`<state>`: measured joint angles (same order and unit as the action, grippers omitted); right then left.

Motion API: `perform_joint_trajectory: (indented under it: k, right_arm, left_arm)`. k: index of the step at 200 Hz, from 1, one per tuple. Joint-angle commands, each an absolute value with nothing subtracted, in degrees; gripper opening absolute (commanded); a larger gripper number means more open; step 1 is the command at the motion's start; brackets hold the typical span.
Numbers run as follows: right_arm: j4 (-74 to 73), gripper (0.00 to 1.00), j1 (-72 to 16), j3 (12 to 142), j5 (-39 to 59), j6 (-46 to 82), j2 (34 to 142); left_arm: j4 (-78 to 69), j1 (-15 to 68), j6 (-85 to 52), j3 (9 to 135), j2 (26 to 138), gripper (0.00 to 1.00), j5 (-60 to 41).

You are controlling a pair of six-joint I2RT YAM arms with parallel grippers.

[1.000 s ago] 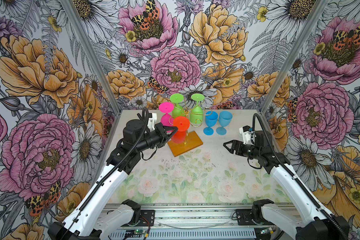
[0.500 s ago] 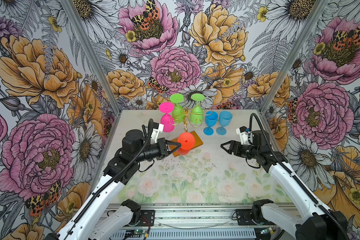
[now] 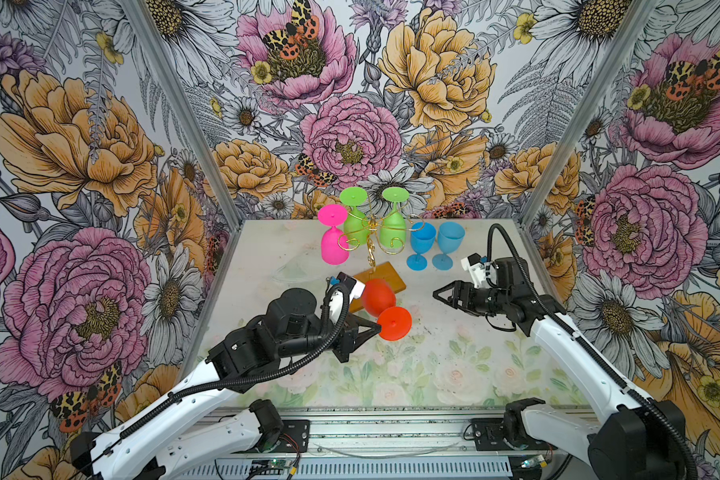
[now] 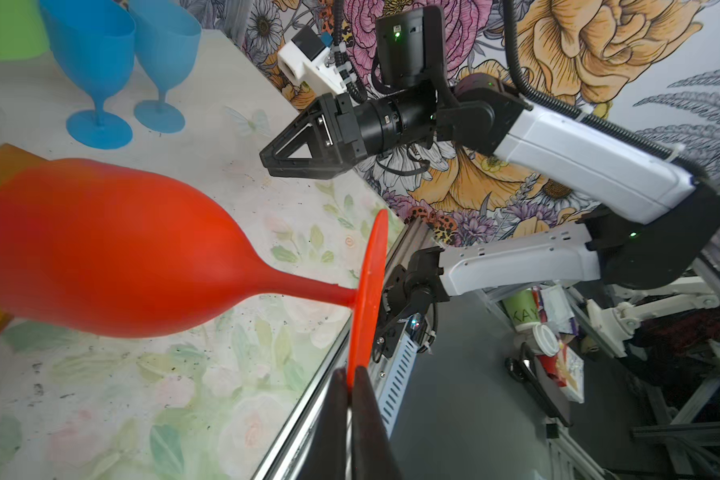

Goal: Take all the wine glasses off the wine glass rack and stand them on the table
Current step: 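Lift the red glass off the rack hook and pull it back with the left gripper, then bring the red glass toward the right gripper while the right arm reaches in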

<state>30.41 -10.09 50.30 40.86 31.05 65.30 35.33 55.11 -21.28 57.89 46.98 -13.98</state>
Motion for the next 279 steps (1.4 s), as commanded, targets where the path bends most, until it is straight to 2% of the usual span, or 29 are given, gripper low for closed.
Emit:
perform_joint_trajectory:
  k: [1,53,90,158,216,250,279]
  right_arm:
    - [32.8,0.76,-10.8,54.1,42.8,30.4,65.9]
    - [36.0,0.76,-11.8,59.2,43.8,31.2,66.3]
    - [37.2,0.75,-12.0,61.7,45.9,33.0,66.3]
    - [43.7,0.70,-13.4,64.0,48.1,31.6,65.2]
    - [46.5,0.66,-14.3,66.0,48.4,30.9,65.6]
    - [47.3,0.62,-16.6,66.2,47.5,31.0,66.6]
    - [48.8,0.59,-20.1,68.0,46.5,31.0,67.7]
  left_arm:
    - [36.0,60.9,-9.3,58.5,46.6,0.00,-1.1]
    - [35.9,81.6,12.1,56.5,51.2,0.00,19.1]
    - [36.0,88.1,24.1,54.2,54.9,0.00,26.8]
    - [34.5,91.1,47.6,47.3,59.7,0.00,46.1]
    - [28.9,91.3,57.7,41.0,57.0,0.00,52.4]
    - [18.8,91.2,71.4,34.1,56.5,0.00,59.4]
    - [15.0,91.2,74.7,32.8,55.9,0.00,59.5]
